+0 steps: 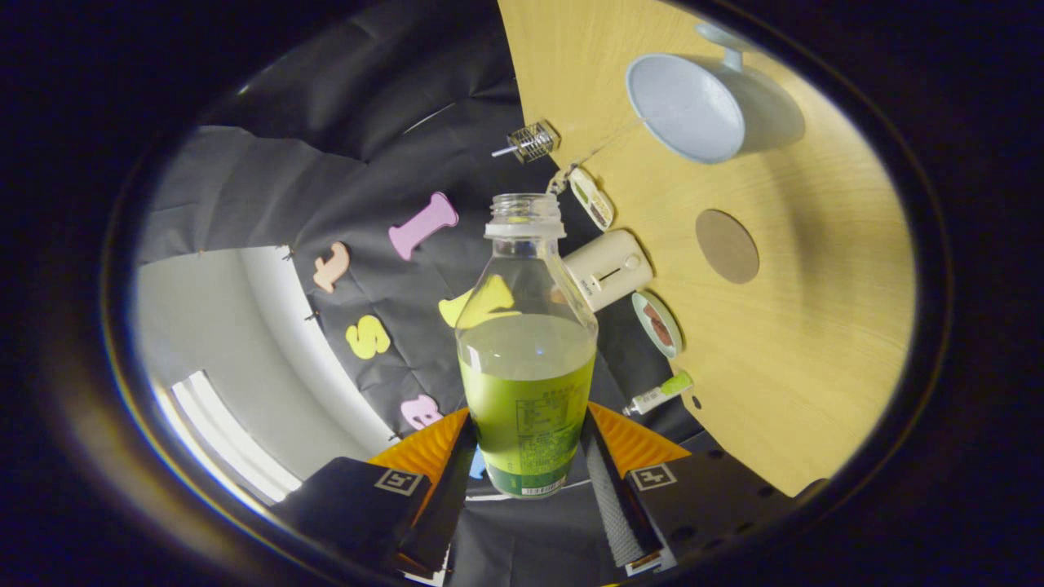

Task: Take the bottle from table, then pour the juice into the cup, finally place the bottle on the coaster

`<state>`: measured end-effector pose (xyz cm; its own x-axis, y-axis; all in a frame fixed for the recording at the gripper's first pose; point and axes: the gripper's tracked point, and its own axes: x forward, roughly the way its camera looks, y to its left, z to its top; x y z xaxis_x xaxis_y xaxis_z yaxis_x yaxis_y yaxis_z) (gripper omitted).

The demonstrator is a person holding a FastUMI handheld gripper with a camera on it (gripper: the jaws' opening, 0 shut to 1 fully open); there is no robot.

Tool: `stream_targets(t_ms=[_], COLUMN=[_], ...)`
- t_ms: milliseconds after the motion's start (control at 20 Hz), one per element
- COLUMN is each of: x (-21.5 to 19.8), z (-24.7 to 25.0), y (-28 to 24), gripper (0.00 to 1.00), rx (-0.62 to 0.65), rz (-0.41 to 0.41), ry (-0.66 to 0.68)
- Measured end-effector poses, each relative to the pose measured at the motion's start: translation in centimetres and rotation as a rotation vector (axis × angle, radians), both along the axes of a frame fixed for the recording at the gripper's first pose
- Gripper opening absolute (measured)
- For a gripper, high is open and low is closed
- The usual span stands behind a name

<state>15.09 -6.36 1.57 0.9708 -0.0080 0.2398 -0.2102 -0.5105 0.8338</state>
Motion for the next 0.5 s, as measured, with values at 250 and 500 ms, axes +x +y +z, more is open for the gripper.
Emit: stream_targets(t_ms=[250,500], x=[-0.9,-1.2], z=[1.1,2.6], y=[0.0,-0.4], gripper=[0.77,0.77], rx=[0.029,0.056], rz=[-0.002,-0.011], ry=[-0.019,-0.041])
